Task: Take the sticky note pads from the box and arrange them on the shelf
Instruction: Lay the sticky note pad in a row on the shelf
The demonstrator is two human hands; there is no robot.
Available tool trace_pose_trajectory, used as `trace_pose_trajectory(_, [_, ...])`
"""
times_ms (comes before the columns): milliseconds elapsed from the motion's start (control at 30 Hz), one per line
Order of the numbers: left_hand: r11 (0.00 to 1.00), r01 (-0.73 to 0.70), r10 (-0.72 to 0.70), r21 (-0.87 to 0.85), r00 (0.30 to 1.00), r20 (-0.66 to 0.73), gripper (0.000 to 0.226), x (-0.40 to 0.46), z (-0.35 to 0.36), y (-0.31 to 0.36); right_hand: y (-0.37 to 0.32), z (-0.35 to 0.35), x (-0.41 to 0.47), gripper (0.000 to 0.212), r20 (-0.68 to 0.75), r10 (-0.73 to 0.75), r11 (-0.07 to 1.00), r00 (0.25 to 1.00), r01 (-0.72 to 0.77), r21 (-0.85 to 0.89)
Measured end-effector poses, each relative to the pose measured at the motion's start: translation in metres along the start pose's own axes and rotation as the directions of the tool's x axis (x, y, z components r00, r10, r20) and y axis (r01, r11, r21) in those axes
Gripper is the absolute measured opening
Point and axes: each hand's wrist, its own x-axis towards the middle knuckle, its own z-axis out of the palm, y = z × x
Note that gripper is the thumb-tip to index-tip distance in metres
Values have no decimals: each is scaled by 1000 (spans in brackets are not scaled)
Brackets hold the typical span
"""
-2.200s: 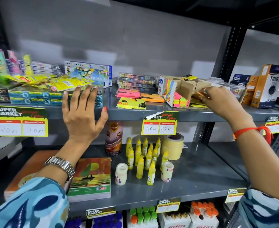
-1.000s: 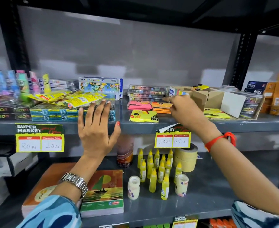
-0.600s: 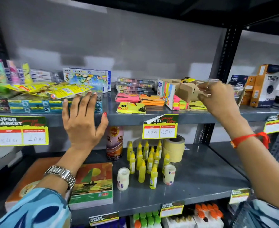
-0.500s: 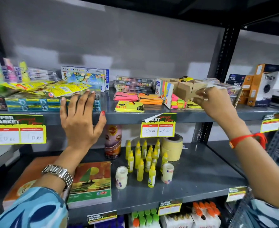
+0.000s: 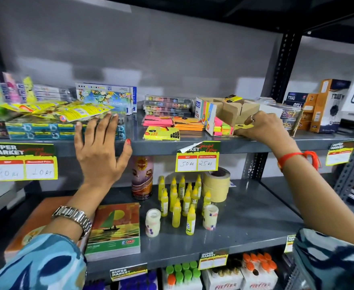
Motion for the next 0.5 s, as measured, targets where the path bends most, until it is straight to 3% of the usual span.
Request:
trace_pose_trajectory(167, [1000, 3, -3, 0, 1000, 11, 56, 1, -1, 0, -5, -2, -10, 54, -206, 75, 986, 976, -42, 160])
trace_pose_trajectory(333, [1000, 6, -6, -2, 1000, 3, 56, 3, -2, 0, -21, -21, -26, 64, -468, 165, 967, 868, -49, 249])
trace_pose_trajectory(433, [1000, -1, 1, 0, 1000, 5, 56, 3, -3, 1, -42, -33, -44, 63, -597, 181, 936, 782, 49, 348])
trace_pose_trajectory(500, [1000, 1, -1, 3, 1000, 6, 56, 3, -3, 1, -66, -33, -59, 61, -621, 154, 908, 768, 137, 395])
